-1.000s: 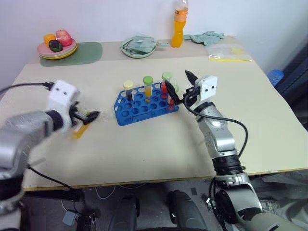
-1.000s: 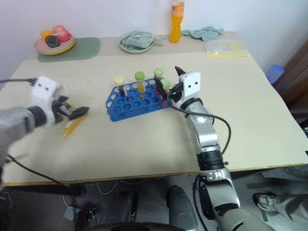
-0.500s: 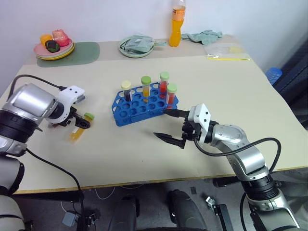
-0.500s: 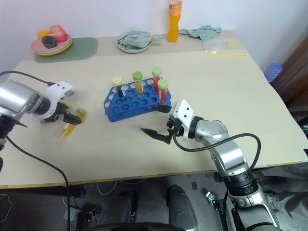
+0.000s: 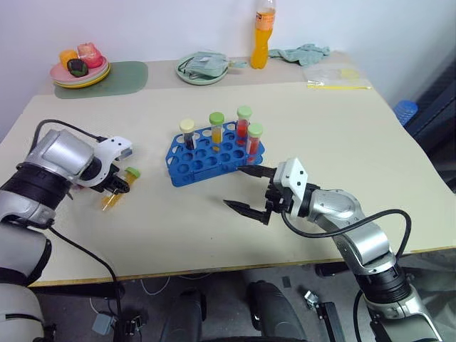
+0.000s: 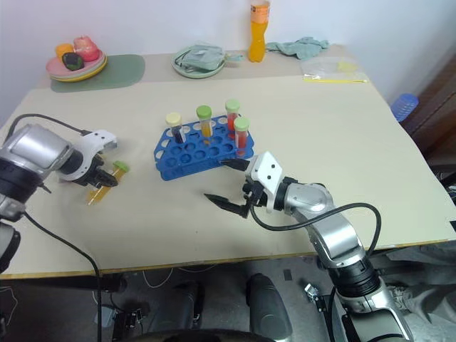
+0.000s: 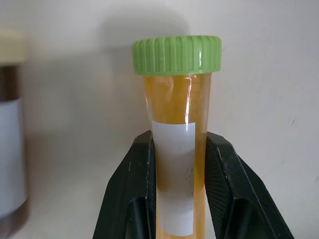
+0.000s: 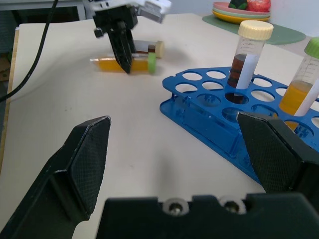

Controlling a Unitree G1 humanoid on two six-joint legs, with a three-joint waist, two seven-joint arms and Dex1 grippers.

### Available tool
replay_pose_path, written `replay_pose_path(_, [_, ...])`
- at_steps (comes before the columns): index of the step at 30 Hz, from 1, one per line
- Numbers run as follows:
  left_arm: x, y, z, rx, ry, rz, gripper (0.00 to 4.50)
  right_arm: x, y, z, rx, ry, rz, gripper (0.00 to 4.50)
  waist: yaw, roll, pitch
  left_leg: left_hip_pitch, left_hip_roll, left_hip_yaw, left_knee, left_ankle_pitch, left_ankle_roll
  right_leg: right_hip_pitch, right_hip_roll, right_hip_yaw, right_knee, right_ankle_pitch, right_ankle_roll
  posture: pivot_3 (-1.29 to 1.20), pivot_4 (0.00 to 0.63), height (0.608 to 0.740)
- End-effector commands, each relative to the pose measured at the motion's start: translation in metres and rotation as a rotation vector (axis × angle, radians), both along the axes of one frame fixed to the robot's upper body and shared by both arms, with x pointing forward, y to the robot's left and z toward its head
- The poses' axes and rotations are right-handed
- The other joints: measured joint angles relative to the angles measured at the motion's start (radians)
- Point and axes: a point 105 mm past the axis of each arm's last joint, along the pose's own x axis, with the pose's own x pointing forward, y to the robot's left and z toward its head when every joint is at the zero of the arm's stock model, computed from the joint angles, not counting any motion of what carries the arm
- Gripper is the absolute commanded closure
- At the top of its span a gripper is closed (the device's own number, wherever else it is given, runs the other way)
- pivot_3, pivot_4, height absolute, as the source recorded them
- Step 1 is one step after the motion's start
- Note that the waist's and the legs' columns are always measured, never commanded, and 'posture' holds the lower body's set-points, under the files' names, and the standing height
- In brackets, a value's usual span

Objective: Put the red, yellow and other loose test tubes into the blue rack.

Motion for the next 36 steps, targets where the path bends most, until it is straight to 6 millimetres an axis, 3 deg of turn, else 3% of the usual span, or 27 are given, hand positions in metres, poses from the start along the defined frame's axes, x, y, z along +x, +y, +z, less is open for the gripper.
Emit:
replay_pose_path(1, [0.008, 0.01, 0.055, -0.066, -0.339, -0.042, 3.76, -0.005, -0.001, 0.007, 0.006, -0.038, 0.002, 0.0, 0.001, 0.0, 0.0, 0.0, 0.0, 0.0, 0.0, 0.0, 0.0, 0.0, 0.0, 0.0, 0.0, 0.0, 0.0, 0.0, 0.15, 0.74])
replay_pose_path(3, [-0.001, -0.007, 0.086, -0.184, -0.56, -0.146, 3.76, -0.004, -0.004, 0.004, 0.004, -0.031, -0.012, 0.0, 0.002, 0.0, 0.0, 0.0, 0.0, 0.0, 0.0, 0.0, 0.0, 0.0, -0.001, 0.0, 0.0, 0.0, 0.0, 0.0, 0.15, 0.74])
replay_pose_path(6, [-0.039, -0.044, 0.107, -0.365, -0.791, -0.299, 3.76, 0.001, -0.008, 0.0, 0.02, -0.007, -0.049, 0.0, 0.008, -0.001, 0.0, -0.001, 0.001, 0.0, 0.001, 0.0, 0.0, -0.001, -0.003, 0.0, 0.0, 0.0, 0.0, 0.0, 0.15, 0.74])
replay_pose_path(8, [-0.063, -0.073, 0.104, -0.434, -0.881, -0.392, 3.76, 0.006, -0.011, -0.004, 0.037, 0.016, -0.082, 0.0, 0.012, -0.001, -0.001, -0.001, 0.001, 0.0, 0.002, 0.0, 0.0, 0.001, -0.005, 0.0, 0.0, 0.0, 0.001, 0.0, 0.15, 0.74])
replay_pose_path(11, [-0.074, -0.127, 0.084, -0.442, -0.999, -0.422, 3.76, 0.016, -0.017, -0.015, 0.039, 0.041, -0.133, 0.0, 0.028, -0.002, -0.001, 0.0, 0.0, 0.001, 0.004, 0.0, 0.0, 0.003, -0.006, 0.0, -0.001, 0.0, 0.001, 0.0, 0.15, 0.74])
replay_pose_path(13, [-0.064, -0.152, 0.081, -0.438, -1.128, -0.358, 3.76, 0.023, -0.022, -0.021, 0.065, 0.079, -0.174, 0.0, 0.04, -0.002, -0.001, 0.001, -0.001, 0.0, 0.005, 0.0, 0.0, 0.005, -0.004, 0.0, 0.0, 0.0, 0.001, 0.0, 0.15, 0.74])
replay_pose_path(17, [-0.031, -0.18, 0.079, -0.356, -1.367, -0.172, 3.76, 0.029, -0.03, -0.031, 0.039, 0.087, -0.211, 0.0, 0.044, -0.002, -0.002, 0.001, -0.002, -0.001, 0.01, 0.0, 0.0, 0.008, -0.003, 0.0, 0.0, 0.002, 0.001, 0.0, 0.15, 0.74])
replay_pose_path(22, [0.002, -0.212, 0.052, -0.339, -1.398, -0.12, 3.76, 0.029, -0.036, -0.032, 0.041, 0.082, -0.251, 0.0, 0.033, -0.001, -0.003, 0.002, -0.002, -0.001, 0.01, 0.0, 0.001, 0.008, -0.002, 0.0, 0.0, 0.002, 0.001, 0.0, 0.15, 0.74])
replay_pose_path(28, [0.013, -0.243, 0.045, -0.472, -1.364, -0.136, 3.76, 0.025, -0.039, -0.033, 0.044, 0.076, -0.282, 0.0, 0.035, -0.001, -0.003, 0.001, -0.002, 0.0, 0.01, -0.001, 0.001, 0.007, -0.002, 0.0, 0.0, 0.002, 0.002, 0.0, 0.15, 0.74])
replay_pose_path(36, [0.026, -0.261, 0.034, -0.511, -1.293, -0.185, 3.76, 0.02, -0.039, -0.035, 0.055, 0.084, -0.309, 0.0, 0.033, -0.001, -0.003, 0.001, -0.002, 0.0, 0.011, -0.001, 0.001, 0.007, -0.002, 0.0, 0.0, 0.002, 0.002, 0.0, 0.15, 0.74])
